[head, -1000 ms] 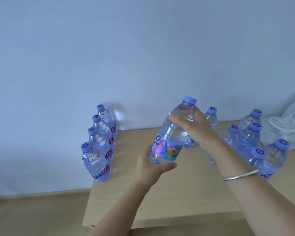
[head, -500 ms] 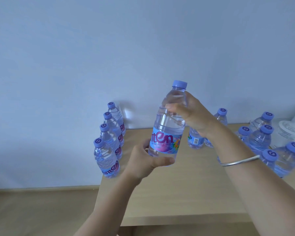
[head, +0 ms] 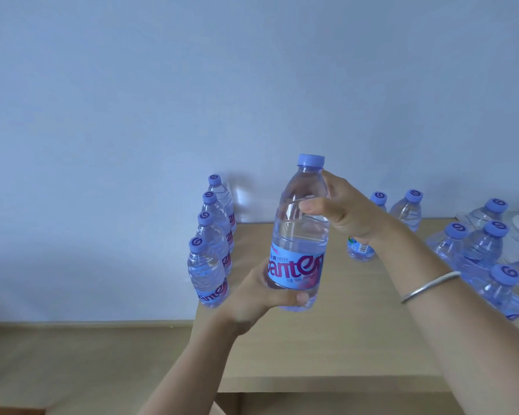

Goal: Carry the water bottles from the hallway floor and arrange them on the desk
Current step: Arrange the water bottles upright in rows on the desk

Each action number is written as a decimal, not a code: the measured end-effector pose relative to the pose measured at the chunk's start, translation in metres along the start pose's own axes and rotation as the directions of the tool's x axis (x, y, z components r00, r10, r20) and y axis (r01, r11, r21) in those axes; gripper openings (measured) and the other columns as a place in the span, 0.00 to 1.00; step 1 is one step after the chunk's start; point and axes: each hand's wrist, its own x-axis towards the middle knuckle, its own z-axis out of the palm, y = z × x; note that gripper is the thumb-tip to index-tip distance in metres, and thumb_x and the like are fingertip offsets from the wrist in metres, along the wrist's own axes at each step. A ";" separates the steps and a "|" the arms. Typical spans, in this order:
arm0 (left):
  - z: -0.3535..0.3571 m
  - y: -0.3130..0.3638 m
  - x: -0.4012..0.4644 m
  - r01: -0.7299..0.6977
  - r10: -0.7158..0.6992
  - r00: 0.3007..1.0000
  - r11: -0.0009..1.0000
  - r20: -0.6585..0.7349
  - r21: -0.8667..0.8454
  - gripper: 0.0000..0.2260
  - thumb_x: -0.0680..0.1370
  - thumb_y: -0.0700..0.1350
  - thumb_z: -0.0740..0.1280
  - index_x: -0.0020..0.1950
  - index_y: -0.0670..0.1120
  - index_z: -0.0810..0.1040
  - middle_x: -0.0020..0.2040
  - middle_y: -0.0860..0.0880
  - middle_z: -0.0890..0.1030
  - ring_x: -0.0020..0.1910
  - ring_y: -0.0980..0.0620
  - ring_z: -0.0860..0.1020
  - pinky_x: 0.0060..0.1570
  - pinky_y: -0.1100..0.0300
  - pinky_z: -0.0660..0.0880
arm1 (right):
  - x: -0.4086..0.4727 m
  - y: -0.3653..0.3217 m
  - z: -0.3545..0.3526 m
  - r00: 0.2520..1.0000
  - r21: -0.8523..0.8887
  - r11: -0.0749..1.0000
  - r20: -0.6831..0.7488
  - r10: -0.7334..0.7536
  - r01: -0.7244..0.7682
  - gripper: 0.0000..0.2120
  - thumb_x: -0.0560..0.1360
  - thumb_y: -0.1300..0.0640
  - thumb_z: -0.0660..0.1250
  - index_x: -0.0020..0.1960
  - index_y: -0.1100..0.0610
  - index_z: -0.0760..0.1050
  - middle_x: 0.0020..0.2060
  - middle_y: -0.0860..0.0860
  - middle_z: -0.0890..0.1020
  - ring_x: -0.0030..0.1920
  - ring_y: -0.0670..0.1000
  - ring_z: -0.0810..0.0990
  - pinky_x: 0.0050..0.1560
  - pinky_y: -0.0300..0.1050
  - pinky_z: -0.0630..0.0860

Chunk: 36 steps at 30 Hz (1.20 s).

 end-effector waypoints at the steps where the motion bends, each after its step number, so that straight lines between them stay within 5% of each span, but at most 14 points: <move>1: -0.002 -0.001 -0.002 -0.010 0.010 1.000 1.000 -0.008 -0.016 0.20 0.61 0.43 0.75 0.50 0.42 0.76 0.40 0.48 0.80 0.38 0.52 0.77 0.37 0.64 0.74 | 0.001 0.000 0.002 1.000 0.031 1.000 0.015 -0.004 0.004 0.14 0.64 0.54 0.66 0.46 0.60 0.76 0.42 0.52 0.81 0.45 0.50 0.79 0.46 0.39 0.76; 3: -0.002 -0.004 -0.001 -0.036 0.035 0.986 0.999 -0.163 -0.003 0.19 0.59 0.41 0.78 0.47 0.43 0.79 0.39 0.48 0.82 0.38 0.52 0.79 0.36 0.62 0.76 | 0.006 0.001 0.007 1.000 0.042 0.999 0.029 0.010 -0.011 0.10 0.65 0.56 0.66 0.45 0.58 0.76 0.41 0.50 0.80 0.45 0.49 0.79 0.45 0.36 0.75; 7: 0.006 -0.024 0.003 -0.033 0.065 0.891 0.996 -0.449 0.078 0.19 0.56 0.41 0.79 0.44 0.47 0.78 0.37 0.50 0.83 0.35 0.53 0.81 0.36 0.60 0.79 | 0.015 0.007 0.010 0.991 -0.221 0.966 -0.033 0.132 -0.136 0.10 0.72 0.57 0.70 0.51 0.55 0.74 0.43 0.47 0.81 0.44 0.42 0.80 0.46 0.34 0.74; 12: 0.000 -0.042 0.002 0.015 0.010 0.903 0.998 -0.428 0.055 0.23 0.54 0.47 0.79 0.46 0.48 0.79 0.39 0.49 0.84 0.38 0.53 0.82 0.39 0.58 0.80 | 0.019 0.016 0.019 0.976 -0.325 0.921 -0.105 0.192 -0.216 0.10 0.70 0.53 0.72 0.48 0.47 0.73 0.47 0.49 0.82 0.50 0.48 0.82 0.57 0.49 0.77; 16: -0.012 -0.051 0.004 0.077 -0.038 0.915 0.994 -0.402 0.080 0.21 0.57 0.45 0.80 0.47 0.50 0.78 0.41 0.52 0.84 0.40 0.54 0.82 0.44 0.56 0.81 | 0.021 0.027 0.026 0.970 -0.297 0.928 -0.157 0.184 -0.224 0.11 0.69 0.55 0.73 0.48 0.47 0.74 0.43 0.40 0.81 0.46 0.42 0.81 0.55 0.46 0.77; 23: -0.014 -0.072 0.021 0.326 -0.189 0.754 0.939 -0.629 0.110 0.20 0.62 0.53 0.79 0.49 0.48 0.78 0.43 0.53 0.83 0.42 0.55 0.80 0.42 0.60 0.76 | 0.033 0.056 0.027 0.953 -0.272 0.924 -0.212 0.217 -0.271 0.11 0.68 0.56 0.74 0.46 0.47 0.74 0.39 0.39 0.80 0.43 0.41 0.79 0.48 0.38 0.75; 27: -0.020 -0.076 0.049 0.323 -0.349 0.698 0.933 -0.626 -0.160 0.14 0.66 0.44 0.77 0.48 0.47 0.78 0.37 0.54 0.80 0.35 0.55 0.76 0.37 0.65 0.72 | 0.050 0.080 0.018 0.936 -0.236 0.918 -0.232 0.265 -0.319 0.15 0.66 0.56 0.76 0.48 0.46 0.73 0.43 0.40 0.79 0.48 0.43 0.79 0.49 0.37 0.73; 31: -0.028 -0.084 0.074 0.211 -0.580 0.628 0.768 -0.518 -0.604 0.16 0.70 0.33 0.72 0.56 0.40 0.75 0.43 0.47 0.81 0.39 0.54 0.77 0.53 0.61 0.74 | 0.074 0.101 0.006 0.917 -0.222 0.905 -0.254 0.306 -0.363 0.20 0.65 0.55 0.76 0.53 0.48 0.74 0.48 0.42 0.79 0.51 0.44 0.78 0.47 0.36 0.72; 36: -0.049 -0.094 0.101 0.128 -0.631 0.631 0.659 -0.452 -0.741 0.07 0.74 0.32 0.67 0.50 0.41 0.76 0.40 0.48 0.79 0.42 0.54 0.76 0.55 0.61 0.71 | 0.108 0.125 -0.005 0.912 -0.221 0.897 -0.245 0.330 -0.383 0.20 0.65 0.55 0.77 0.53 0.48 0.73 0.46 0.42 0.78 0.48 0.45 0.78 0.43 0.34 0.71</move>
